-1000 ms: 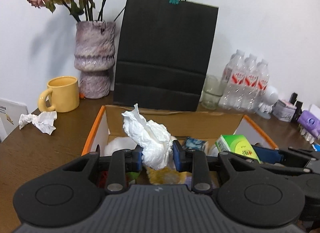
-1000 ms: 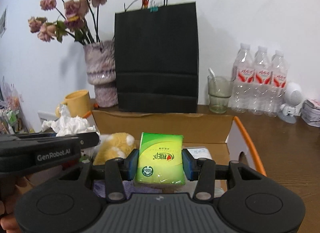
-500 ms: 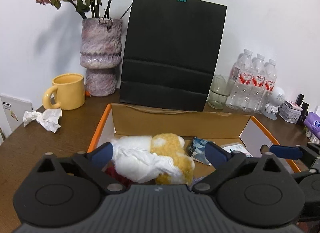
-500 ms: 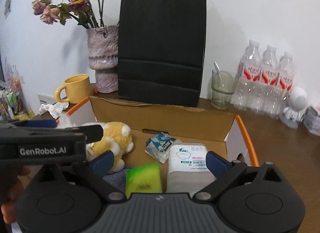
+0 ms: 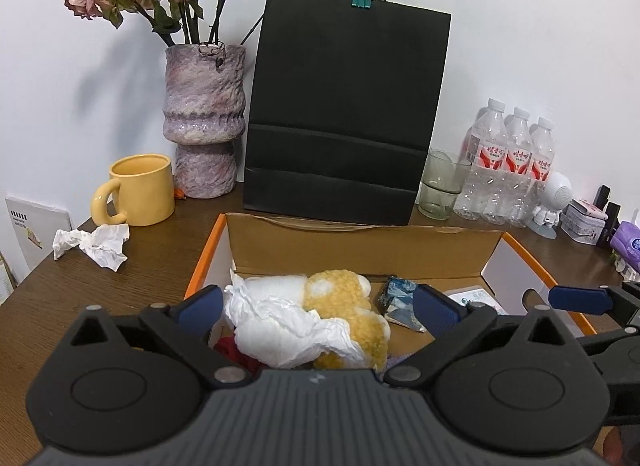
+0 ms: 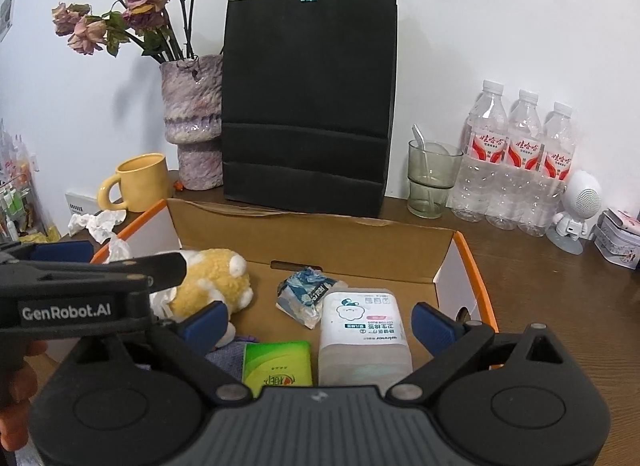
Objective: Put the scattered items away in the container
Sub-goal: 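Drop the tissue and green pack into the box and open both tools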
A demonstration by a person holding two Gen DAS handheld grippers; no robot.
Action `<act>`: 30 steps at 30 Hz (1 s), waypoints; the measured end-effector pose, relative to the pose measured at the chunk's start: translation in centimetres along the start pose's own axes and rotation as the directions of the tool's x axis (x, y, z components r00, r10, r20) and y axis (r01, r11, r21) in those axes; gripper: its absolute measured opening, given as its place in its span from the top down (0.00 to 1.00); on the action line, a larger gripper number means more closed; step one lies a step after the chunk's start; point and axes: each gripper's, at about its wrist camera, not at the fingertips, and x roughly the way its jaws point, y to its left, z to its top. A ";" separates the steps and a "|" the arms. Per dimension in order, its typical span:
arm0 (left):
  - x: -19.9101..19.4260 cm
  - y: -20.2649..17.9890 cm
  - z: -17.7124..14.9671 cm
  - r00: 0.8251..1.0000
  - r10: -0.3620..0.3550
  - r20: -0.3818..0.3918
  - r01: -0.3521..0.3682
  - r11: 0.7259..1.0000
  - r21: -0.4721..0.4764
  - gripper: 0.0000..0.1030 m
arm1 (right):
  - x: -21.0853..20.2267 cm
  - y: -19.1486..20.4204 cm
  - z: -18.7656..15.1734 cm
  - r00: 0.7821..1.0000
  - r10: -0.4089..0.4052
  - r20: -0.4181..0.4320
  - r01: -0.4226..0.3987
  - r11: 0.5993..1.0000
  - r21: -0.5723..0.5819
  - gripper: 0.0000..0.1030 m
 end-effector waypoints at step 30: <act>-7.3 1.6 -2.2 0.999 -0.042 0.025 0.041 0.999 0.008 0.00 | -7.0 0.5 -2.7 0.998 -0.015 0.053 0.015 1.000 0.004 0.04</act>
